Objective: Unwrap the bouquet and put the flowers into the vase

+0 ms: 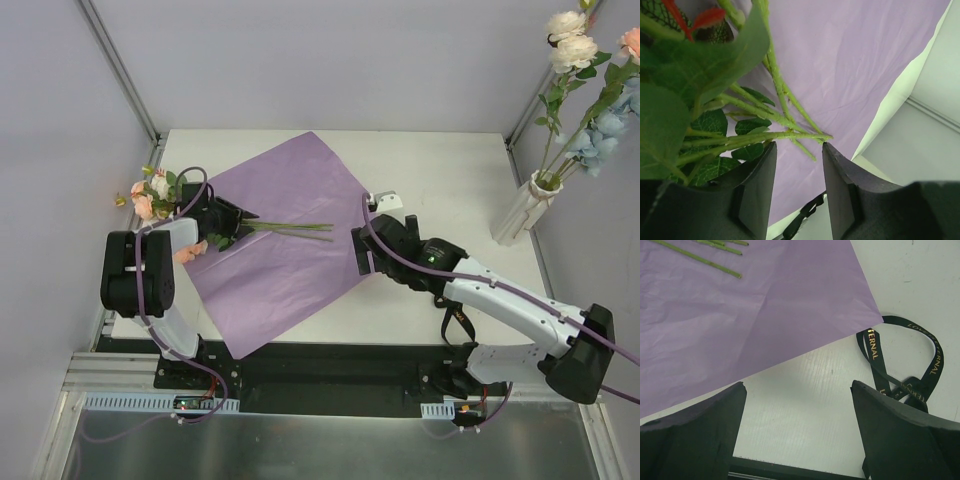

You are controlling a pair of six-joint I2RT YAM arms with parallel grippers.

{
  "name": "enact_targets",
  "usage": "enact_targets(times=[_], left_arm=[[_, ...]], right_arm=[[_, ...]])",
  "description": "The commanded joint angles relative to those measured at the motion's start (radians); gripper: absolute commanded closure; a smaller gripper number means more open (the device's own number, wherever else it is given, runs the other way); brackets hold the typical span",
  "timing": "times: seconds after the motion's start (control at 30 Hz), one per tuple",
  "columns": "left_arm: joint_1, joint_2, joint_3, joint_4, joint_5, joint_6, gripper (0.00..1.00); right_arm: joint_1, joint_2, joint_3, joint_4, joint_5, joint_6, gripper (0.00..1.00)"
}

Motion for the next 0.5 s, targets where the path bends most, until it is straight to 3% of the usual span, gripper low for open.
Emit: enact_targets(times=[0.0, 0.17, 0.47], left_arm=[[0.003, -0.062, -0.034, -0.001, 0.0, -0.01, 0.59], [0.001, -0.059, -0.039, -0.02, -0.015, -0.029, 0.53], [0.01, 0.026, 0.012, -0.054, -0.052, -0.004, 0.56]], right_arm=[[0.009, 0.025, 0.009, 0.033, -0.016, 0.023, 0.11], [0.02, 0.047, 0.009, 0.027, -0.01, 0.022, 0.11], [0.034, 0.084, 0.021, 0.056, -0.026, 0.028, 0.11]])
